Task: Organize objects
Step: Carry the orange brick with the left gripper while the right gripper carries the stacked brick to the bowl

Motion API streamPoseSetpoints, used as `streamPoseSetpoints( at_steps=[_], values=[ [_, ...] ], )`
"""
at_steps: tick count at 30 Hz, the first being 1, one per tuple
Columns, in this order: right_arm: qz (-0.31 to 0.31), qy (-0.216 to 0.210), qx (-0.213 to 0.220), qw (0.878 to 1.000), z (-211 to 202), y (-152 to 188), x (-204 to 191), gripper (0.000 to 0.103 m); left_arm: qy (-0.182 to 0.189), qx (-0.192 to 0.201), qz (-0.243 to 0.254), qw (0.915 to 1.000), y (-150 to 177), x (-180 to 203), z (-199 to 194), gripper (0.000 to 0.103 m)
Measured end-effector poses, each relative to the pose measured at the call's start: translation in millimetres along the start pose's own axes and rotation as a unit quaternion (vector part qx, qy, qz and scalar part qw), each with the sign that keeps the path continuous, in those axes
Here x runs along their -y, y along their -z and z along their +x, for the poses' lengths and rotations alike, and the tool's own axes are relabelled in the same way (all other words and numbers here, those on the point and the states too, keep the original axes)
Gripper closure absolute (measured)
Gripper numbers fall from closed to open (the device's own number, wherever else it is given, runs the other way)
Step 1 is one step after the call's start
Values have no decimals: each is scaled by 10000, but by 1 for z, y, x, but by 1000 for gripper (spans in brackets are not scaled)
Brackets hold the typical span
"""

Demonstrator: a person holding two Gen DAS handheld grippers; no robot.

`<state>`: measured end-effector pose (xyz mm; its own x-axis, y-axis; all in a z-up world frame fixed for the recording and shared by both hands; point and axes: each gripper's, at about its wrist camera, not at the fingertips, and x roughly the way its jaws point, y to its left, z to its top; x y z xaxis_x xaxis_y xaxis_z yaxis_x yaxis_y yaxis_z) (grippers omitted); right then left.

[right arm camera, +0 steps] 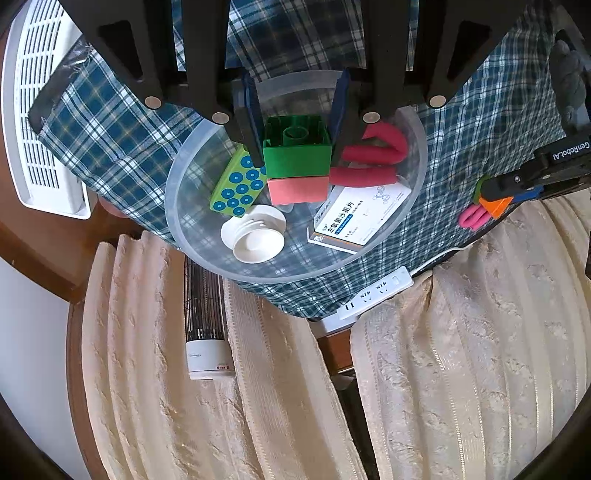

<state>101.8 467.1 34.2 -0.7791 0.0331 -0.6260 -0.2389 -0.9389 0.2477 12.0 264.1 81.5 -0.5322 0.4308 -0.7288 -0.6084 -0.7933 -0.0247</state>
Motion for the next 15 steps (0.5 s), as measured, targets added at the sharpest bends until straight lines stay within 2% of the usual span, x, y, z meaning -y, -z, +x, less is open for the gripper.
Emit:
streamPoseSetpoints(
  at_steps=[15],
  values=[
    [107,-66,80,9999,-5,-1,8,67,144,-55,188,9997,-5,24,8,68]
  ],
)
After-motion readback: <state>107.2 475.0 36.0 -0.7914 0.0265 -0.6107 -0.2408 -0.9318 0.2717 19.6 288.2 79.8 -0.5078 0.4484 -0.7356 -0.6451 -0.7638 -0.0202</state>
